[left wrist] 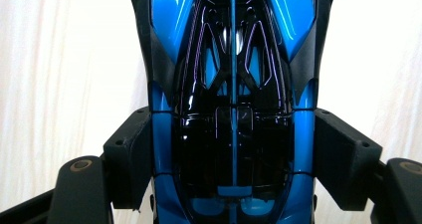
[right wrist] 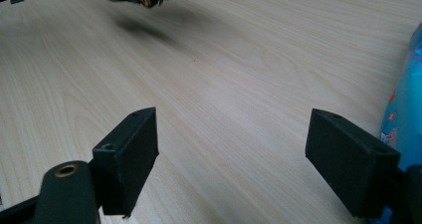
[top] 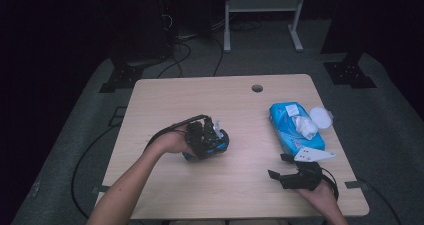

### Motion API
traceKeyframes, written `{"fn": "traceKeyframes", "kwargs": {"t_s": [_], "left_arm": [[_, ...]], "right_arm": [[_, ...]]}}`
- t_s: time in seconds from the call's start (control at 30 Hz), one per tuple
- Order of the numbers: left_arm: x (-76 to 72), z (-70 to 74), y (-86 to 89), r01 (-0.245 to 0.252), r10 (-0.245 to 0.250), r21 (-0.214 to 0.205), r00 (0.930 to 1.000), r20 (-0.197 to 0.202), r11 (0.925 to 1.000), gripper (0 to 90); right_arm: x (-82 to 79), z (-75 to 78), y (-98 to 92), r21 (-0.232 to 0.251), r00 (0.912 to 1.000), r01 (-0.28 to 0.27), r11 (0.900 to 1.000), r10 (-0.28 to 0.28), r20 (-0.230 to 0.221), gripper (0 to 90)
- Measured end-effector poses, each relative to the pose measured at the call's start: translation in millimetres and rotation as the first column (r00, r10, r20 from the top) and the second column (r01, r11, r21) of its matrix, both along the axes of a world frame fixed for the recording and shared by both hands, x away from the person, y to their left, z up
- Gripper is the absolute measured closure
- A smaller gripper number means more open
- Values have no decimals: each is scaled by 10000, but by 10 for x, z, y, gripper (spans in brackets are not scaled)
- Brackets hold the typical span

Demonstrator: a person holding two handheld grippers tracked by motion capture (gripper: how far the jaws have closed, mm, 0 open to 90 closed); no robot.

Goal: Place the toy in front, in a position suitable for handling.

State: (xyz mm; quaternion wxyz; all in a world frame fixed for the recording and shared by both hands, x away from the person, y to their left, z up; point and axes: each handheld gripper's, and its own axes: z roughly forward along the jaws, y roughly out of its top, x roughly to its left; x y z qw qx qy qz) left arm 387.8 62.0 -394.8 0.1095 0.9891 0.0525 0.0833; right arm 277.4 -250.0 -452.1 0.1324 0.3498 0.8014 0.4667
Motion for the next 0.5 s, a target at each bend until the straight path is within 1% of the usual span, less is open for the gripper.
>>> {"fn": "traceKeyframes", "kwargs": {"t_s": [0.17, 0.3, 0.43, 0.5], "left_arm": [[-89, -51, -237, 448, -449, -54, 9988, -218, 9990, 261], [-154, -106, -399, 794, -797, -108, 9962, -338, 9968, 261], [-213, -171, -509, 986, -1001, -273, 9933, -570, 9948, 261], [-234, -211, -548, 1057, -1071, -237, 9919, -676, 9941, 261]], "right_arm": [[-19, 20, -41, 114, 9999, 123, 9999, -124, 76, 201], [-22, 24, -65, 178, 9998, 181, 9997, -183, 90, 202], [-22, 18, -68, 169, 9998, 163, 9997, -164, 93, 202], [-20, 17, -67, 175, 9998, 172, 9997, -173, 77, 202]]}}
